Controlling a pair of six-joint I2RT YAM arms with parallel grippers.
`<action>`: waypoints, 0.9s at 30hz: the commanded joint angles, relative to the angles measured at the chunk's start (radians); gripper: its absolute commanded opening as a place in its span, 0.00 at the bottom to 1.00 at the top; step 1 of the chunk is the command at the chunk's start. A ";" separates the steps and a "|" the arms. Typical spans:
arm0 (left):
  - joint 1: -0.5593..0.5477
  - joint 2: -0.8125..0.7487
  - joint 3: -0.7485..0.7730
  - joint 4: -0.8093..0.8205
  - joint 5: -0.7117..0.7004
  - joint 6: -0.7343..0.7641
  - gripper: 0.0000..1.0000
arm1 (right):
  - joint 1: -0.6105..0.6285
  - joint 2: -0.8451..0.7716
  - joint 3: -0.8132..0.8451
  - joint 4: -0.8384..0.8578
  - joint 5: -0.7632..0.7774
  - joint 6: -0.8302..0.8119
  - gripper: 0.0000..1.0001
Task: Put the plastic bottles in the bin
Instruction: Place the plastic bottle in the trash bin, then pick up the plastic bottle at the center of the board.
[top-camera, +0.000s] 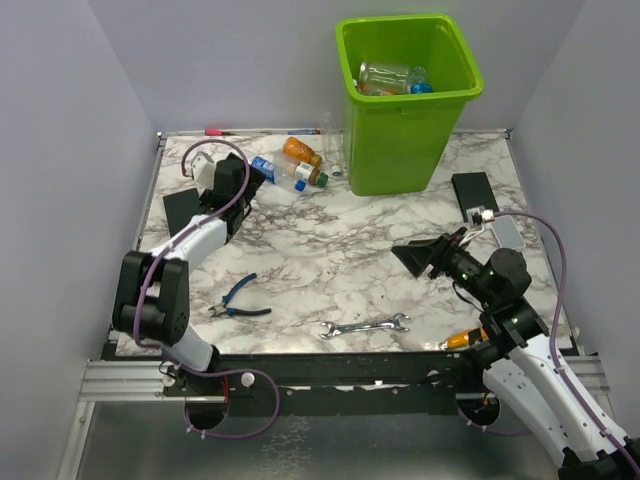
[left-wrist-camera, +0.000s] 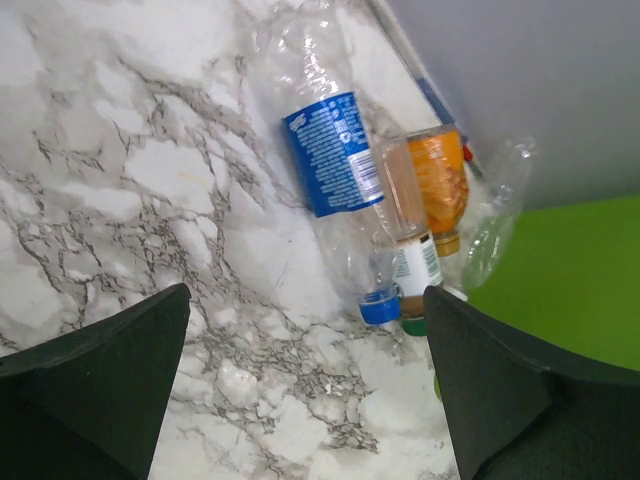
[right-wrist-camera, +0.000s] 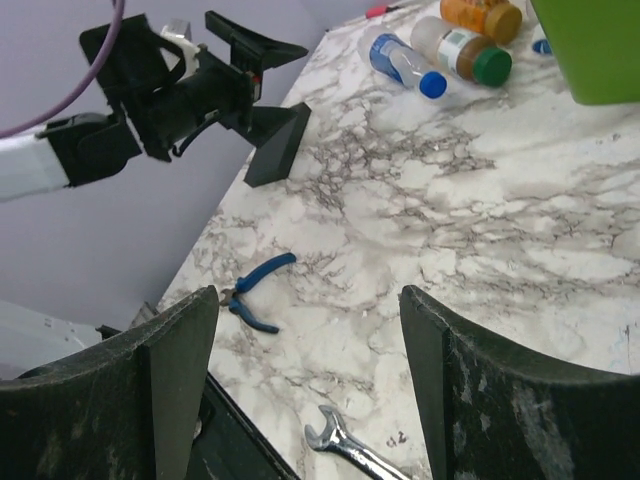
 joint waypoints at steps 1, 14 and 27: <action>0.031 0.174 0.125 -0.026 0.145 -0.116 0.99 | 0.003 -0.040 -0.055 -0.077 -0.010 0.001 0.76; 0.033 0.475 0.407 -0.107 0.041 -0.157 0.99 | 0.003 -0.066 -0.076 -0.166 0.123 -0.064 0.77; 0.033 0.668 0.604 -0.277 0.000 -0.143 0.91 | 0.002 -0.108 -0.059 -0.244 0.191 -0.097 0.78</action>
